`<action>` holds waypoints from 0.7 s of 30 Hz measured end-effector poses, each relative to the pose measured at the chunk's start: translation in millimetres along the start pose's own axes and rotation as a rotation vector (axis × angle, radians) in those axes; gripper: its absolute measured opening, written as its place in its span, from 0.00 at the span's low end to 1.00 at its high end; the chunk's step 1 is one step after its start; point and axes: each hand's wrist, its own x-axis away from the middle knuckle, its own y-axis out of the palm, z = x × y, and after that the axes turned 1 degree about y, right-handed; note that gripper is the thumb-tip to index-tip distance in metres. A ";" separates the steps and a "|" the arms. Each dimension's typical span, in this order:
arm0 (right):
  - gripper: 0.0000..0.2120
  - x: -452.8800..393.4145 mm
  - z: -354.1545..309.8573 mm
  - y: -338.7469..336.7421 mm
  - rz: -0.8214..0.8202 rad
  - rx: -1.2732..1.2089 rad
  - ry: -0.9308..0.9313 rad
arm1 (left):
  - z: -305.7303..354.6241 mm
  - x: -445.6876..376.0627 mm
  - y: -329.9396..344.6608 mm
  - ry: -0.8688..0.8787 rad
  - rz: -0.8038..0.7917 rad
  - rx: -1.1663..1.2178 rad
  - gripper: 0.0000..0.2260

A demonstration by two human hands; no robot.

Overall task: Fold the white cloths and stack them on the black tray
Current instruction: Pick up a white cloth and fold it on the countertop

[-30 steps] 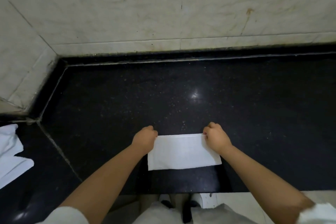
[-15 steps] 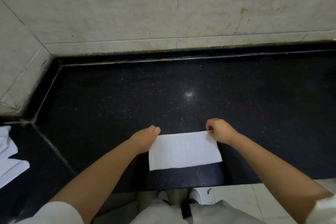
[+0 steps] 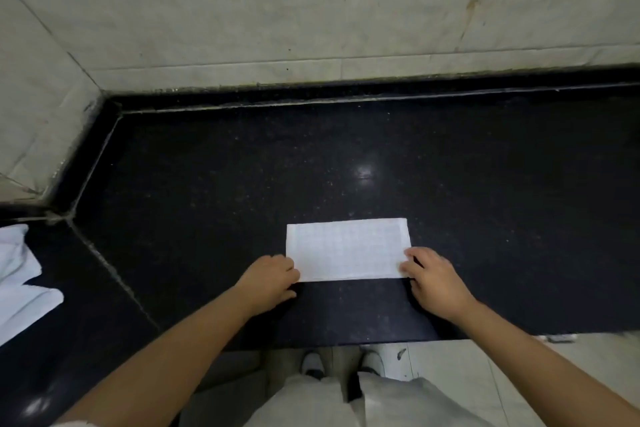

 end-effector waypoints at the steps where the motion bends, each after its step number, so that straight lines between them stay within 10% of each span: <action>1: 0.18 3.8 -1.0 5.1 -0.009 -0.041 0.039 | 2.7 3.3 6.2 -0.019 0.003 0.052 0.15; 7: 0.16 -0.4 -21.2 -10.1 0.013 -0.213 0.577 | 6.5 -4.5 9.7 -0.173 0.325 0.150 0.09; 10: 0.17 -12.1 -31.4 -8.2 -0.136 -0.243 0.736 | 17.3 -18.7 4.3 -0.382 0.199 0.284 0.27; 15: 0.12 -24.2 -37.6 -3.0 -0.171 -0.326 0.873 | 22.8 -26.4 17.6 -0.461 -0.045 0.336 0.27; 21: 0.12 -37.9 -51.5 -17.2 0.118 -0.697 0.817 | 22.0 -27.2 17.0 -0.458 -0.045 0.351 0.27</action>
